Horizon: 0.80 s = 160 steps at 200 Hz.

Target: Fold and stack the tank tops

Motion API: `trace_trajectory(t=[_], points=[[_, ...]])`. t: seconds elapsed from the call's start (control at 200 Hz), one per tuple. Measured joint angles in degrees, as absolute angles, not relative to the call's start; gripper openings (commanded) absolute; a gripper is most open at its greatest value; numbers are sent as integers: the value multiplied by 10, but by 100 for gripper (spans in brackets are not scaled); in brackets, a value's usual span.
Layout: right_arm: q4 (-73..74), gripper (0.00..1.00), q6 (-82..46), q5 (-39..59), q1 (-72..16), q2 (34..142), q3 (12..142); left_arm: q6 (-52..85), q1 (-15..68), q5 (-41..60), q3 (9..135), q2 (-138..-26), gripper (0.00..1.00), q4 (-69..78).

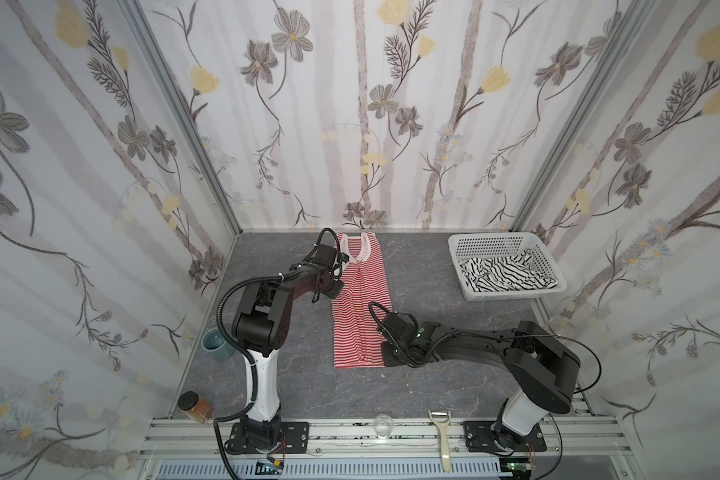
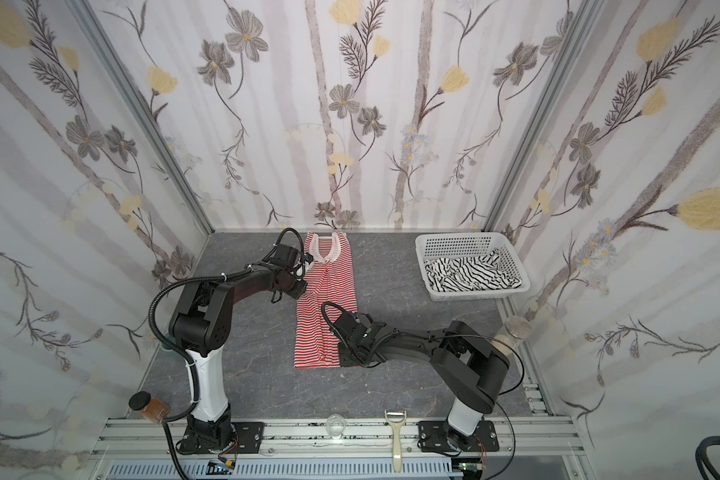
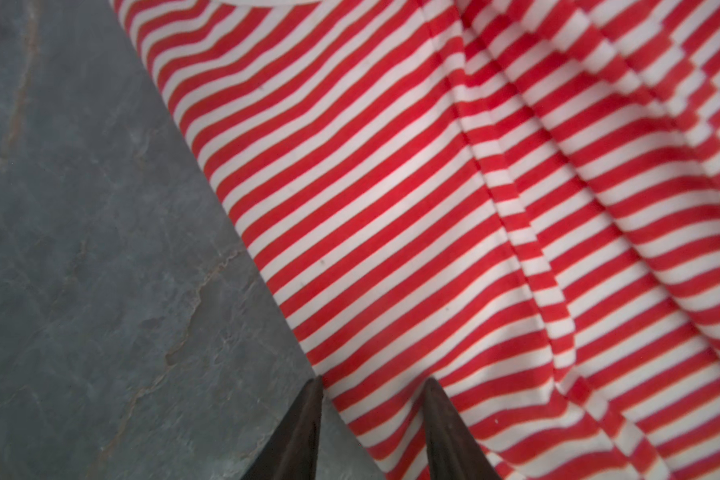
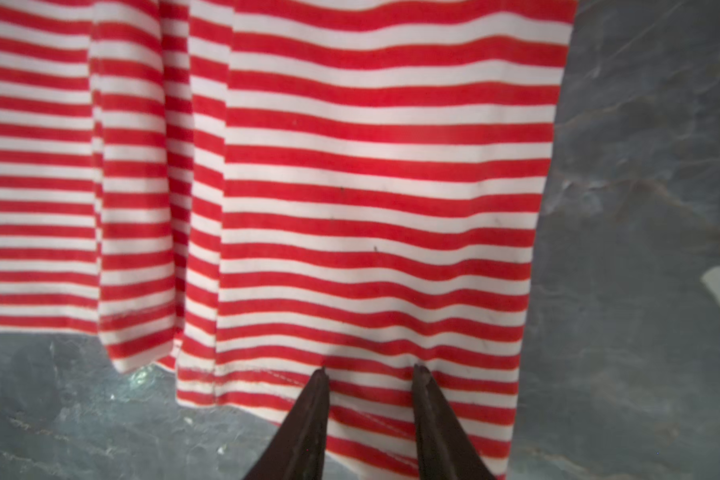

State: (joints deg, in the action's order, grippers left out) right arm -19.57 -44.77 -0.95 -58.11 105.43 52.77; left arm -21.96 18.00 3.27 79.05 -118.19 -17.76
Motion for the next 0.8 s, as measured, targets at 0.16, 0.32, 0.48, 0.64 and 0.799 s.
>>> trace_trajectory(t=[0.16,0.32,0.48,0.64,0.799], points=[[-222,38,-476,2,-606,1046,532,-223,184,34,782,-1181,41,-159],[-240,59,-492,-7,-606,994,532,-223,184,36,752,-1149,42,-172],[-224,62,-499,-8,-597,968,520,-218,184,47,726,-1078,47,-187],[-209,61,-510,0,-592,972,481,-210,184,62,676,-1014,47,-189],[-178,58,-525,14,-588,977,453,-211,184,77,598,-952,48,-186]])
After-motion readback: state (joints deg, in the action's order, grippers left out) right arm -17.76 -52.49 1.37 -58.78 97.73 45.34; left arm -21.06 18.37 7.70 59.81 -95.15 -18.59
